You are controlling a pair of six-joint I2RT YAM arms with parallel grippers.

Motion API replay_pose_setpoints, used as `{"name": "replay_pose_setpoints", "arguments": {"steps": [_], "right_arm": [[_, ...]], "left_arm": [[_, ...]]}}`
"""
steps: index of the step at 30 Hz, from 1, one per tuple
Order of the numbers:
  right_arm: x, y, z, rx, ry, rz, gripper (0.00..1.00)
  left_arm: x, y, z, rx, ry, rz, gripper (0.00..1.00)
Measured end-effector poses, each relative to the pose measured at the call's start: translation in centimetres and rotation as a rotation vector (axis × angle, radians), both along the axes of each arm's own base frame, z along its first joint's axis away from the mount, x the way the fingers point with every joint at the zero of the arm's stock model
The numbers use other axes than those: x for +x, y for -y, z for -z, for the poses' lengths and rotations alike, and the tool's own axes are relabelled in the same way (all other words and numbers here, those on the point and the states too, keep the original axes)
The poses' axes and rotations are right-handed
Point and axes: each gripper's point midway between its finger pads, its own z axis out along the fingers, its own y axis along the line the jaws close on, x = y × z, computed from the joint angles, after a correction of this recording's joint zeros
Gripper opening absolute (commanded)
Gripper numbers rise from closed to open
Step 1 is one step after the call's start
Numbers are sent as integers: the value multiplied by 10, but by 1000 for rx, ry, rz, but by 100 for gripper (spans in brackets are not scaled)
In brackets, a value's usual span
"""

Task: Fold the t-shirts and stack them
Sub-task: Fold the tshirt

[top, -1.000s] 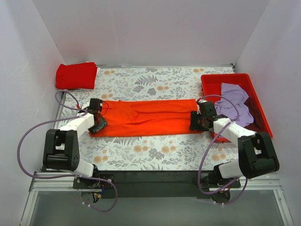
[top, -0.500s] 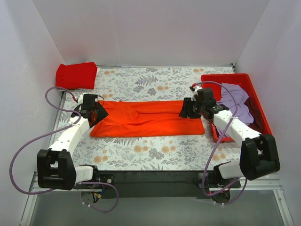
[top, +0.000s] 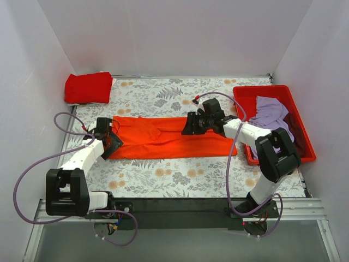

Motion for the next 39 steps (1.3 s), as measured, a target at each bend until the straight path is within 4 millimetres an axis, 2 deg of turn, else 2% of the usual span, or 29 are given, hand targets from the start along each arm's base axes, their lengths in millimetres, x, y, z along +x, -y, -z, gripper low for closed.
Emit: {"name": "replay_pose_setpoints", "arguments": {"steps": [4,6,7,12,14,19,22,25,31,35,39], "right_arm": [[-11,27,18,-102,7,36,53],[-20,46,29,-177,15,52,54],[-32,67,40,-256,9,64,54],[-50,111,70,-445,1,92,55],[-47,119,70,-481,23,107,55],[-50,134,73,-524,25,127,57],[-55,142,72,-495,4,148,57],[-65,147,72,-466,-34,155,57],[-91,153,70,-465,-104,138,57],[-112,162,65,-486,-155,123,57],[-108,149,42,-405,-112,106,56]], "left_arm": [[-4,-6,8,-10,-31,-41,58],[-6,-3,17,-27,-62,-46,58],[-6,-1,25,-40,-95,-49,58],[5,0,27,-47,-128,-52,57],[7,0,28,-46,-138,-52,57],[5,-2,26,-42,-122,-63,57],[-4,-3,26,-47,-106,-75,57],[-15,-5,26,-45,-117,-83,57],[-17,-13,25,-46,-154,-117,63],[-8,-10,6,-57,-112,-79,65],[12,-6,-37,-66,23,-27,65]]}}
